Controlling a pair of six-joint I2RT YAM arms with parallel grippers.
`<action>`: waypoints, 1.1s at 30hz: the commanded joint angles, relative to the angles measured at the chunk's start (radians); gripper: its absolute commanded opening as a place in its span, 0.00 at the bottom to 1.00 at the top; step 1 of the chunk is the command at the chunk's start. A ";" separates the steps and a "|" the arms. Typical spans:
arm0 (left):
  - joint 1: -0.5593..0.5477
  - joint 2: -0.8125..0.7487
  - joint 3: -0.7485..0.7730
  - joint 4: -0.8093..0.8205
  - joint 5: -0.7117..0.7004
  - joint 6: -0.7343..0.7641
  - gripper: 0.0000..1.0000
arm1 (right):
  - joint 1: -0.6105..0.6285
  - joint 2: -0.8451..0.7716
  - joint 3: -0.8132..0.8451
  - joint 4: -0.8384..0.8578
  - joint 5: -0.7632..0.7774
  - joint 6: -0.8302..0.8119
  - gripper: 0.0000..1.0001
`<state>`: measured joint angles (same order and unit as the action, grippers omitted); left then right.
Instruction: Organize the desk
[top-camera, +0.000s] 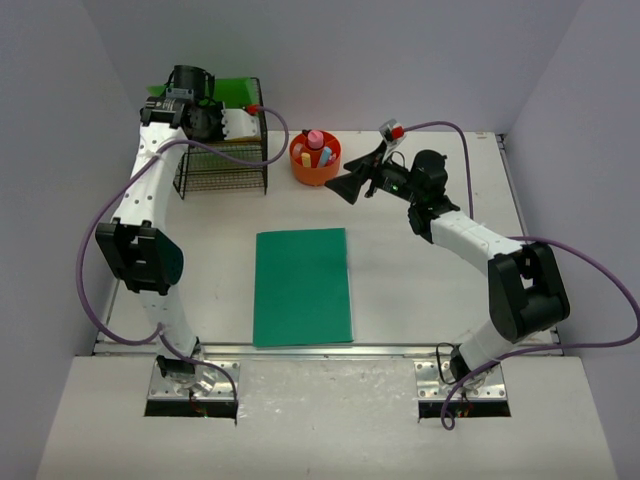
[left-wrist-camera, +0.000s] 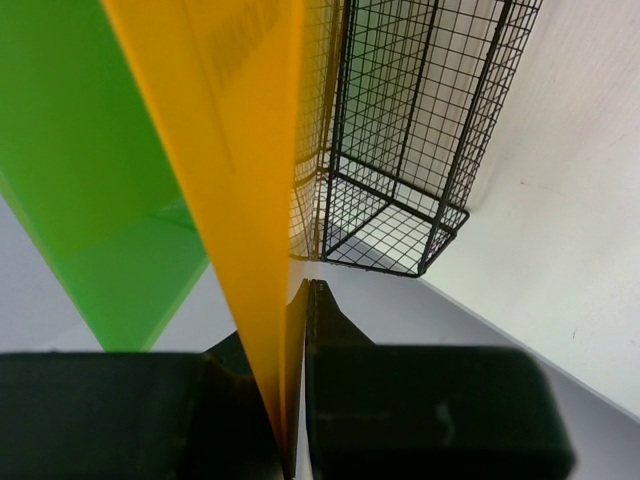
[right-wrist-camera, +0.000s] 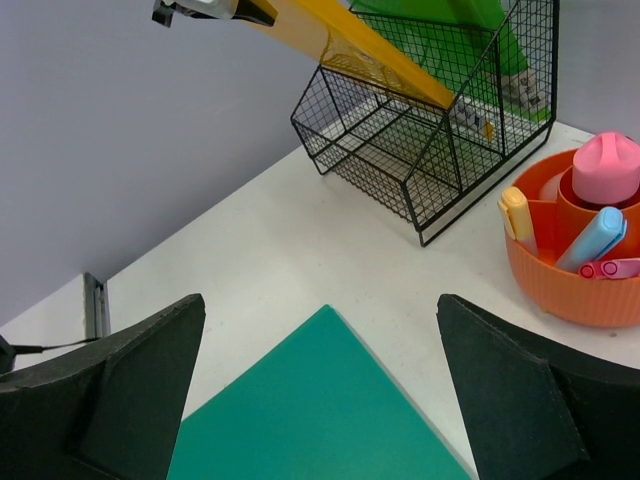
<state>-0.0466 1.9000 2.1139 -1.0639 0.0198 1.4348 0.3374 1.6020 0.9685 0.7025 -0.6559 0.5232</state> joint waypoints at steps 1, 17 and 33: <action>0.013 0.010 0.026 0.061 0.031 -0.013 0.00 | 0.002 -0.022 -0.004 0.037 0.010 -0.012 0.99; 0.024 0.052 0.020 0.099 0.010 0.000 0.40 | 0.002 -0.047 -0.018 0.013 0.014 -0.037 0.99; 0.022 0.066 0.065 0.094 -0.034 0.106 0.01 | -0.001 -0.018 0.003 0.020 0.009 -0.020 0.99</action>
<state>-0.0261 1.9541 2.1205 -0.9926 0.0088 1.4666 0.3370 1.5932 0.9497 0.6941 -0.6544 0.5001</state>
